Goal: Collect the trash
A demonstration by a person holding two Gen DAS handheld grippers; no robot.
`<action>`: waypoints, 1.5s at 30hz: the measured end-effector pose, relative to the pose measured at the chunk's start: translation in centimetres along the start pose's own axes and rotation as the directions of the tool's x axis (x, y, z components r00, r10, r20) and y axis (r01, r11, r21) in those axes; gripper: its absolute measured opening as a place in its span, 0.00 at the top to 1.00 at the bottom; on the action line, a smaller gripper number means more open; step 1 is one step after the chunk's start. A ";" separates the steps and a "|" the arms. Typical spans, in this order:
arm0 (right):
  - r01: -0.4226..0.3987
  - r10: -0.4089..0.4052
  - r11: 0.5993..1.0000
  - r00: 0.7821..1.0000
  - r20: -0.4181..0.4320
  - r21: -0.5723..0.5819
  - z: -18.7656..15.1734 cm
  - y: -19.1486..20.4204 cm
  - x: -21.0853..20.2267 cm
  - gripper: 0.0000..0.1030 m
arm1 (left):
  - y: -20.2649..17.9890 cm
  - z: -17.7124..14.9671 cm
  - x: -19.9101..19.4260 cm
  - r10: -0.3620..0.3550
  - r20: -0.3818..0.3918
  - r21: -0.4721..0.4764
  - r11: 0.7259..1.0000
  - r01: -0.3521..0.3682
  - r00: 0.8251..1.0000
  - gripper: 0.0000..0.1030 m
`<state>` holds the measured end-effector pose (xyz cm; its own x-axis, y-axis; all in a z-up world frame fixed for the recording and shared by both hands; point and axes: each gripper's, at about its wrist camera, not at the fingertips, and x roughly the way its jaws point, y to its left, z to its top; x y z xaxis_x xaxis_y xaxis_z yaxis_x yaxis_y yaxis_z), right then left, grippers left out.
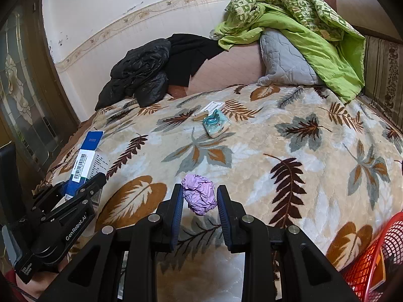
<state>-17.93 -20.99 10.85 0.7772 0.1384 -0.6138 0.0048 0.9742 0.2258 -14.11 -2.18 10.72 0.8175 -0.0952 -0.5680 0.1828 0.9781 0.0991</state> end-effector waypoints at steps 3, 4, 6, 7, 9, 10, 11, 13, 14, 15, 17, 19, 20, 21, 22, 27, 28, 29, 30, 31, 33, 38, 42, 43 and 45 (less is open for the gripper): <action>-0.001 0.001 1.000 1.000 0.001 0.001 0.0 0.0 0.0 0.72 | 0.2 0.0 0.0 0.022 0.003 -0.001 1.000 -0.022 1.000 0.68; 0.000 0.000 1.000 1.000 0.000 0.000 0.0 0.0 0.0 0.72 | 0.1 0.1 -0.1 0.033 0.005 -0.005 0.999 -0.033 0.999 0.68; 0.000 0.000 1.000 1.000 0.002 0.001 0.0 0.0 0.0 0.72 | 0.4 0.1 -0.2 0.049 0.012 -0.014 0.999 -0.049 0.999 0.68; -0.001 0.001 1.000 1.000 0.001 0.001 0.0 0.0 0.0 0.72 | 0.6 0.2 -0.3 0.063 0.018 -0.025 0.998 -0.062 0.998 0.68; 0.000 0.000 1.000 1.000 0.000 0.001 0.0 0.0 0.0 0.72 | 1.2 0.3 -0.4 0.082 0.026 -0.042 0.996 -0.081 0.996 0.68; -0.001 0.001 1.000 1.000 0.001 0.001 0.0 0.0 0.0 0.72 | 1.3 0.3 -0.5 0.089 0.029 -0.046 0.995 -0.088 0.996 0.68; -0.002 0.002 1.000 1.000 0.001 0.001 0.0 0.0 0.0 0.72 | 1.5 0.4 -0.5 0.095 0.031 -0.053 0.994 -0.093 0.995 0.68; -0.002 0.002 1.000 1.000 0.000 0.000 0.0 0.0 0.0 0.72 | 2.0 0.4 -0.5 0.106 0.033 -0.065 0.993 -0.104 0.994 0.68; -0.002 0.002 1.000 1.000 0.000 0.000 0.0 0.1 0.0 0.72 | 2.1 0.5 -0.5 0.110 0.035 -0.068 0.992 -0.108 0.993 0.68; -0.003 0.003 1.000 1.000 0.000 0.000 0.0 0.1 0.0 0.72 | 2.2 0.5 -0.6 0.115 0.036 -0.071 0.991 -0.112 0.993 0.68; -0.003 0.003 1.000 1.000 0.000 -0.001 0.0 0.1 0.1 0.72 | 2.3 0.5 -0.6 0.124 0.039 -0.076 0.990 -0.121 0.992 0.68; -0.003 0.003 1.000 1.000 0.000 0.000 0.0 0.2 0.2 0.72 | 2.5 0.5 -0.7 0.136 0.042 -0.080 0.988 -0.132 0.990 0.68; -0.004 0.004 1.000 1.000 0.000 0.001 0.1 0.2 0.2 0.72 | 2.6 0.6 -0.7 0.137 0.044 -0.084 0.988 -0.133 0.990 0.68; -0.004 0.004 1.000 1.000 0.000 0.000 0.0 0.2 0.2 0.72 | 2.8 0.6 -0.7 0.138 0.045 -0.089 0.987 -0.134 0.989 0.68; -0.004 0.004 1.000 1.000 0.000 0.000 0.0 0.2 0.2 0.72 | 2.8 0.6 -0.7 0.141 0.045 -0.091 0.986 -0.137 0.989 0.68; -0.008 0.008 1.000 1.000 -0.001 -0.001 0.0 0.3 0.2 0.72 | 3.3 0.6 -0.8 0.157 0.047 -0.097 0.984 -0.152 0.986 0.68; -0.010 0.010 1.000 1.000 0.000 -0.002 0.0 0.4 0.2 0.72 | 3.3 0.5 -0.9 0.161 0.047 -0.099 0.983 -0.156 0.986 0.68; -0.011 0.011 1.000 1.000 0.000 -0.004 0.0 0.6 0.3 0.72 | 3.3 0.5 -0.9 0.164 0.048 -0.100 0.982 -0.158 0.985 0.68; -0.013 0.013 1.000 1.000 0.000 -0.005 0.0 0.6 0.3 0.72 | 3.3 0.6 -0.9 0.166 0.049 -0.100 0.982 -0.160 0.985 0.68; -0.015 0.015 1.000 1.000 0.000 -0.005 0.0 0.6 0.3 0.72 | 3.4 0.5 -0.9 0.169 0.048 -0.100 0.981 -0.164 0.984 0.68; -0.017 0.017 1.000 1.000 0.001 -0.004 0.0 0.7 0.3 0.72 | 3.6 0.5 -1.0 0.170 0.049 -0.105 0.981 -0.165 0.984 0.68; -0.018 0.018 1.000 1.000 0.001 -0.004 0.0 0.6 0.4 0.72 | 3.8 0.5 -1.1 0.175 0.048 -0.105 0.980 -0.170 0.983 0.68; -0.017 0.017 1.000 1.000 0.000 -0.003 0.0 0.7 0.4 0.72 | 3.8 0.5 -1.2 0.179 0.050 -0.104 0.979 -0.173 0.983 0.68; -0.017 0.017 1.000 1.000 0.001 -0.003 0.0 0.7 0.4 0.72 | 3.9 0.5 -1.2 0.180 0.051 -0.105 0.979 -0.173 0.982 0.68; -0.018 0.018 1.000 1.000 0.000 -0.003 0.0 0.7 0.4 0.72 | 4.2 0.5 -1.3 0.183 0.052 -0.106 0.979 -0.177 0.982 0.68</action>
<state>-17.58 -20.27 10.75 0.7773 0.1563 -0.6095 -0.0115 0.9720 0.2346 -14.13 1.91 12.32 0.8642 0.0758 -0.4974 -0.0233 0.9936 0.1108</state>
